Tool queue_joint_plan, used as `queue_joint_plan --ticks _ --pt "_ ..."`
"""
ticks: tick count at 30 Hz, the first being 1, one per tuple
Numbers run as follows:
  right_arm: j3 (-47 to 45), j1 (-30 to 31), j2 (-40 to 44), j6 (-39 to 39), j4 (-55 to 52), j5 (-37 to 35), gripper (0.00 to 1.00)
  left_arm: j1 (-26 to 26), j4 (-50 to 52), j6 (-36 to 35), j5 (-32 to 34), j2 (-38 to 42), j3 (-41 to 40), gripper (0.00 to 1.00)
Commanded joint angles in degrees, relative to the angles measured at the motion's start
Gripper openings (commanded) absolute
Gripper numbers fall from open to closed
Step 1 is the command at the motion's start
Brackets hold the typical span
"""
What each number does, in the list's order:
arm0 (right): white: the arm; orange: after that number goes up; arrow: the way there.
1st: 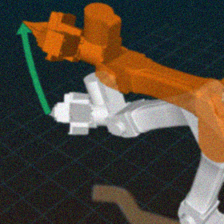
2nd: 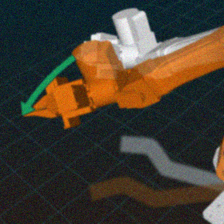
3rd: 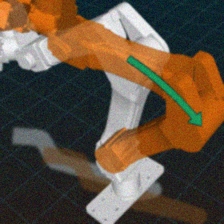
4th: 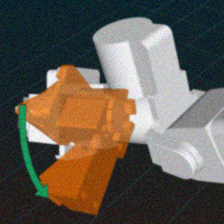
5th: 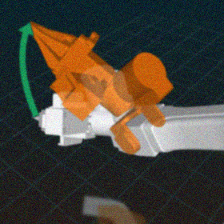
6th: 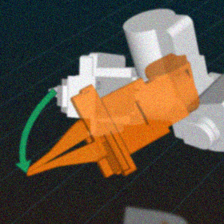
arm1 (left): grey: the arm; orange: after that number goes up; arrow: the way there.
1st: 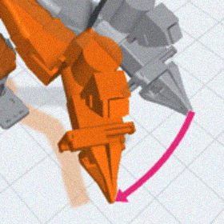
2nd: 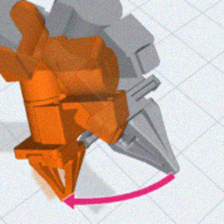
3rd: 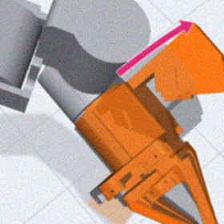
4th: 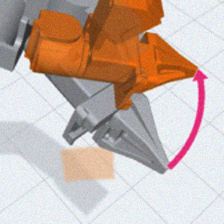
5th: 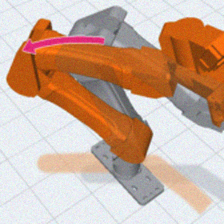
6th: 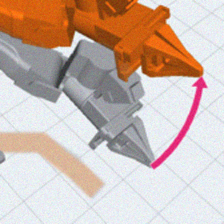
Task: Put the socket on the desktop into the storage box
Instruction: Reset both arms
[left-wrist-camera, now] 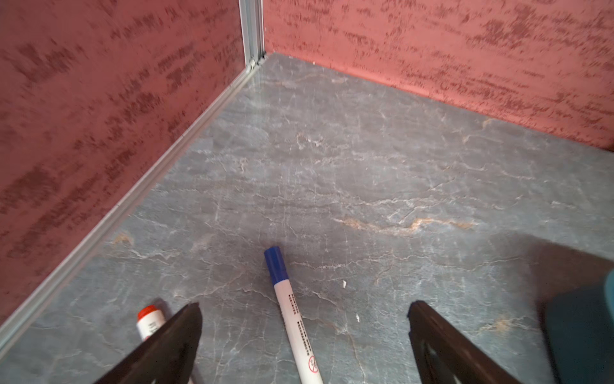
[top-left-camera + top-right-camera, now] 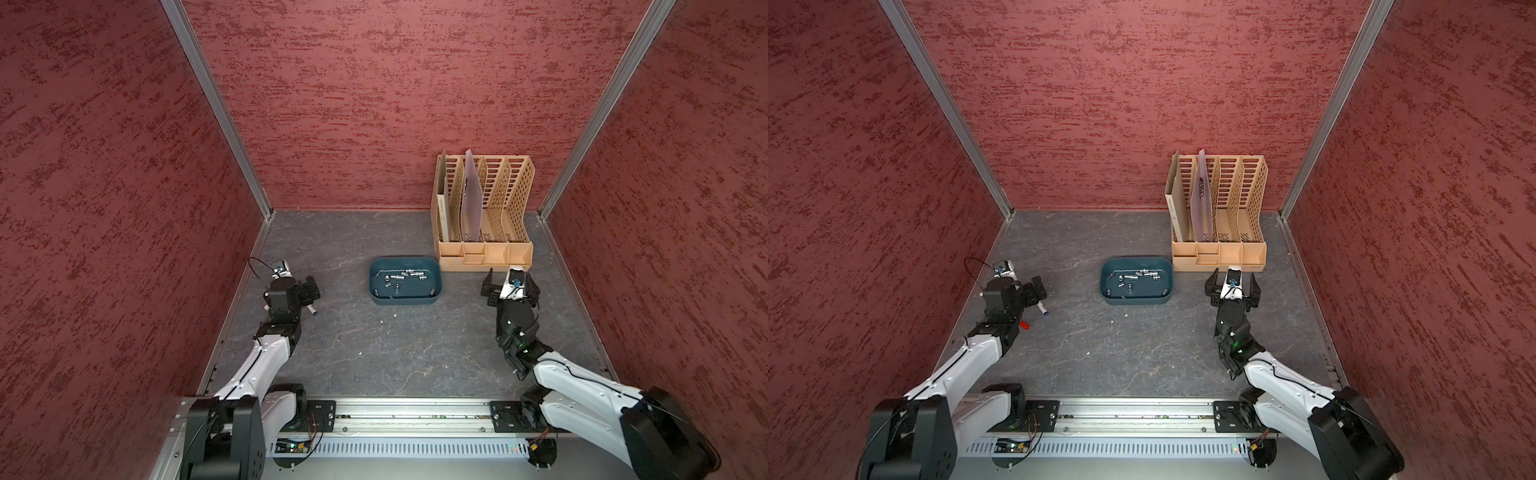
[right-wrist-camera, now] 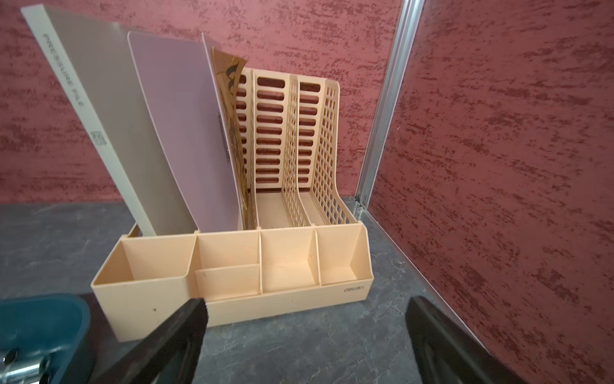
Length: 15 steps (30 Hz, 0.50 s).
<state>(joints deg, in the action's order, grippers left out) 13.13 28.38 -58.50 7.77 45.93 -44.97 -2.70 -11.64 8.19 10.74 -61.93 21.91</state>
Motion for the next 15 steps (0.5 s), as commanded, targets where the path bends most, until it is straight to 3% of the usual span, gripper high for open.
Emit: queue_joint_plan --ticks 1,8,14,15 --pt "-1.14 -1.66 -6.27 1.37 10.31 0.51 0.98 -0.22 -16.05 -1.62 -1.36 -4.62 -1.61 1.00" --pt "-1.48 -6.15 -27.40 6.75 31.34 4.70 0.98 1.14 -35.22 -4.82 -1.33 -15.57 -3.09 1.00" --pt "-1.09 -13.74 -32.12 2.16 33.48 16.11 0.98 2.22 -44.71 -6.68 -3.92 -24.58 -3.72 1.00" --pt "-0.53 -14.56 -30.02 0.73 28.52 18.31 0.98 2.44 -49.08 -7.81 -3.57 -26.88 -4.19 1.00"
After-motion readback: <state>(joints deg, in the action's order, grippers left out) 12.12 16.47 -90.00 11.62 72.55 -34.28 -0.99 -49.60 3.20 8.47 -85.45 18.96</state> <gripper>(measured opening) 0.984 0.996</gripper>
